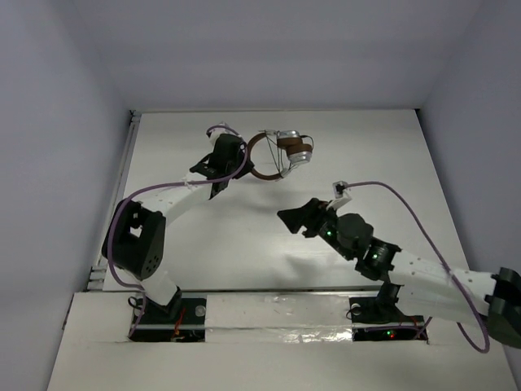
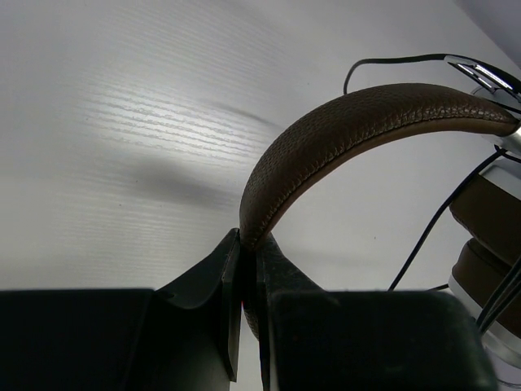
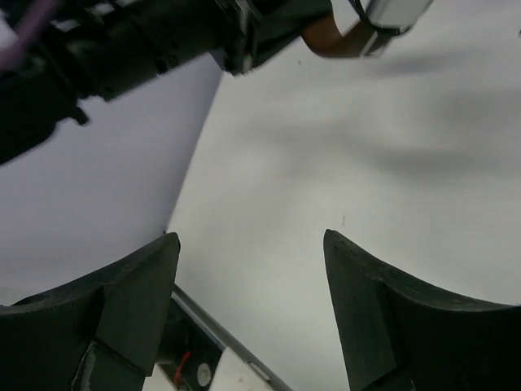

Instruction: Wrap the headphones

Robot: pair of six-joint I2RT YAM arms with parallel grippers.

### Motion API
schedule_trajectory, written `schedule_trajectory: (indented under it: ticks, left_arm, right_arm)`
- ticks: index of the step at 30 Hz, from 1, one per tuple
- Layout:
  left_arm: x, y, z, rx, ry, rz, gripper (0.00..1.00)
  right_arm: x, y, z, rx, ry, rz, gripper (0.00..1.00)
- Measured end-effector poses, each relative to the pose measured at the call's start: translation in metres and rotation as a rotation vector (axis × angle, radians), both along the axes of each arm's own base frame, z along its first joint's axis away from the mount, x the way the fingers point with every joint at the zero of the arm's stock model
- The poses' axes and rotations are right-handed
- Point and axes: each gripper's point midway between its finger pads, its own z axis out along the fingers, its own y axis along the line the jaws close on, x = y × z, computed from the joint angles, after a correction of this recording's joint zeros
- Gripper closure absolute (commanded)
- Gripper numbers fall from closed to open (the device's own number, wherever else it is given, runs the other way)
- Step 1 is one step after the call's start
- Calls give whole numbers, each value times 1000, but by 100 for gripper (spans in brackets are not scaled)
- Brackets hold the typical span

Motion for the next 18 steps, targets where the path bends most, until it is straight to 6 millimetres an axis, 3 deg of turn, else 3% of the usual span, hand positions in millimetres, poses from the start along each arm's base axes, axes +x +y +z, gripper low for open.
schedule_trajectory:
  ticks: [4, 8, 14, 18]
  left_arm:
    - [3, -2, -8, 4, 7, -3, 100]
    - [6, -4, -31, 32, 46, -10, 100]
    - [23, -11, -71, 100, 109, -22, 100]
    - [44, -18, -82, 151, 120, -31, 100]
  right_arm:
    - [-8, -36, 48, 80, -88, -70, 26]
    - [-11, -63, 70, 101, -136, -138, 27]
    - [-5, -69, 54, 18, -119, -177, 27]
    - [-3, -66, 40, -30, -98, -173, 27]
